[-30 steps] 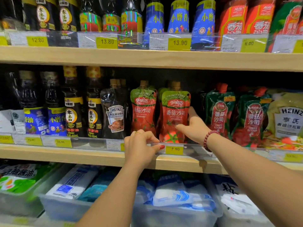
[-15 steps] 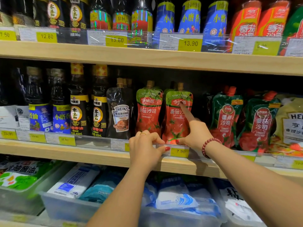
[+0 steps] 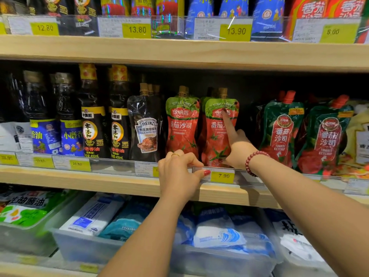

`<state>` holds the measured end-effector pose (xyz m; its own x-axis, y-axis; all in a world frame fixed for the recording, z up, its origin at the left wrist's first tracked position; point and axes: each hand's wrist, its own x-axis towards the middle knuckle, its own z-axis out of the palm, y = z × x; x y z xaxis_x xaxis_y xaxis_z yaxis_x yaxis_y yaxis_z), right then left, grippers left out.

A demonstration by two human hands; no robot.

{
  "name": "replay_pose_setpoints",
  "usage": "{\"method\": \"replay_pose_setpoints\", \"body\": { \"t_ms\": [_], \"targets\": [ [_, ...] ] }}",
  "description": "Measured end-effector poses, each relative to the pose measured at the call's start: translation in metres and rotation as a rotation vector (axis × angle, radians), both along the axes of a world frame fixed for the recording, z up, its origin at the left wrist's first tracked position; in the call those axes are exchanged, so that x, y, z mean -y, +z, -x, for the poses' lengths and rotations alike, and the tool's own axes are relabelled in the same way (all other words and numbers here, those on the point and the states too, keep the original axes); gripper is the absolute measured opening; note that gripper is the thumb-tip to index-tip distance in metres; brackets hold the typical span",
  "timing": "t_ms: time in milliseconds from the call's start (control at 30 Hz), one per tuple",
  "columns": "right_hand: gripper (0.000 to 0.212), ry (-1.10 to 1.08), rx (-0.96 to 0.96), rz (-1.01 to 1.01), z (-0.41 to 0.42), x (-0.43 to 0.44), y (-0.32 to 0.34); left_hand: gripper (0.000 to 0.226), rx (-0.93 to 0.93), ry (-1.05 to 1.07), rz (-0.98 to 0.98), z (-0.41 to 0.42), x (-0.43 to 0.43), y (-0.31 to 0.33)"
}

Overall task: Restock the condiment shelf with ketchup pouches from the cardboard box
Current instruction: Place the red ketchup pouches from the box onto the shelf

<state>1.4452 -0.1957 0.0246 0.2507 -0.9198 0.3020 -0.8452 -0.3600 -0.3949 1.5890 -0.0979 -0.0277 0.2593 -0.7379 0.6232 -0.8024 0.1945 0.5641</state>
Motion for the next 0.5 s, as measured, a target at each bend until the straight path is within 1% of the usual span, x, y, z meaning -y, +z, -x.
{"method": "replay_pose_setpoints", "body": {
  "t_ms": [200,300,500],
  "targets": [
    [0.135,-0.051,0.008,0.044,-0.004,0.012,-0.006,0.024,0.000,-0.005,0.037,0.000,0.002,-0.003],
    [0.139,-0.036,0.018,0.087,-0.003,0.019,-0.008,0.022,-0.014,-0.019,0.064,-0.001,0.003,-0.005],
    [0.138,-0.013,0.011,0.136,-0.002,0.029,-0.012,0.021,-0.021,-0.025,0.100,-0.001,0.005,-0.008]
  ]
}}
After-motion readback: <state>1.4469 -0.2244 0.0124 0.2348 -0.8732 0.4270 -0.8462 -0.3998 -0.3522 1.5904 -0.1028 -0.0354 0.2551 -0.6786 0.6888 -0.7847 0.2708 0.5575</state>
